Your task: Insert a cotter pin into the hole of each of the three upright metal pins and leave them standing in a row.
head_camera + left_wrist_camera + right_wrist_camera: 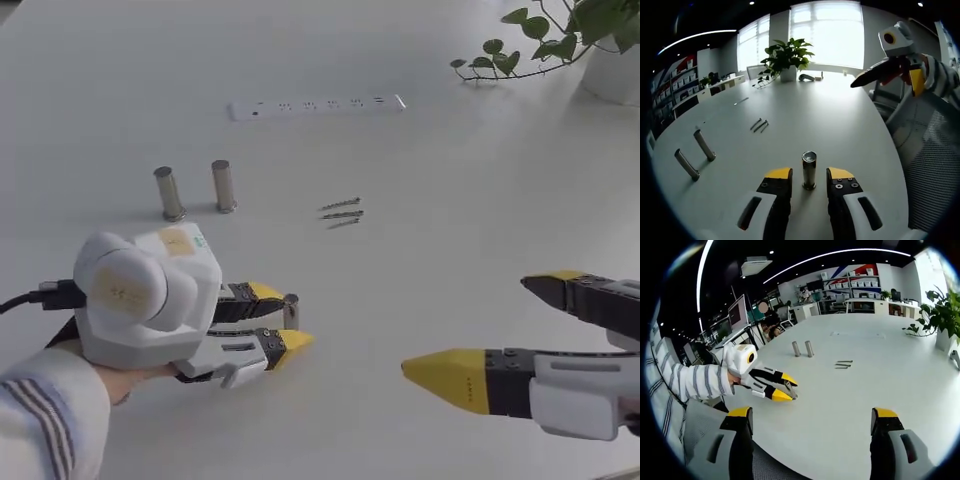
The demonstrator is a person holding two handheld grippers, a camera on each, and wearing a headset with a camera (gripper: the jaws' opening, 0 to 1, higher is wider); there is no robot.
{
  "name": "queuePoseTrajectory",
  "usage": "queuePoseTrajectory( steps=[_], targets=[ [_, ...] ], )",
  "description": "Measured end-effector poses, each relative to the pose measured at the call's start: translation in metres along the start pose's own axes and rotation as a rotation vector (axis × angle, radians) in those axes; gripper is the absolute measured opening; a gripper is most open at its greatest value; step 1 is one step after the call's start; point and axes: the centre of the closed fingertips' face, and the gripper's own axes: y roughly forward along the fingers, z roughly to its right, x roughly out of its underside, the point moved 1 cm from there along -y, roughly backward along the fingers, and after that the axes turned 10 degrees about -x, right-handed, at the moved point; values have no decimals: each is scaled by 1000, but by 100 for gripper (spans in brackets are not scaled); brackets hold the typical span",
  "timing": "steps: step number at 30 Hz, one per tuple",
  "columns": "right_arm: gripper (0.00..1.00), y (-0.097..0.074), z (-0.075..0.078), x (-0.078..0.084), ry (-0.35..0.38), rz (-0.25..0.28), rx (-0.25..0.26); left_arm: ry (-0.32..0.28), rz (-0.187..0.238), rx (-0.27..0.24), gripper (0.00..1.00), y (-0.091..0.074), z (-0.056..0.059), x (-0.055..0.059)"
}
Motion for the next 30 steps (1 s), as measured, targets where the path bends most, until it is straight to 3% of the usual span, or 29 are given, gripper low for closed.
queuePoseTrajectory(
  steps=[10,14,19,25,30],
  targets=[
    [97,1,-1,-1,-1,3,-3,-67,40,35,45,-16,3,-4],
    [97,2,-1,-1,-1,3,-5,-65,36,48,56,-22,6,-3],
    [97,4,0,-1,-3,2,-11,-57,10,61,63,-30,11,3],
    [96,3,1,-1,0,1,-11,-82,14,79,86,-40,17,1],
    [96,1,0,-1,-13,-2,-14,-106,11,72,92,-45,16,3]
  ],
)
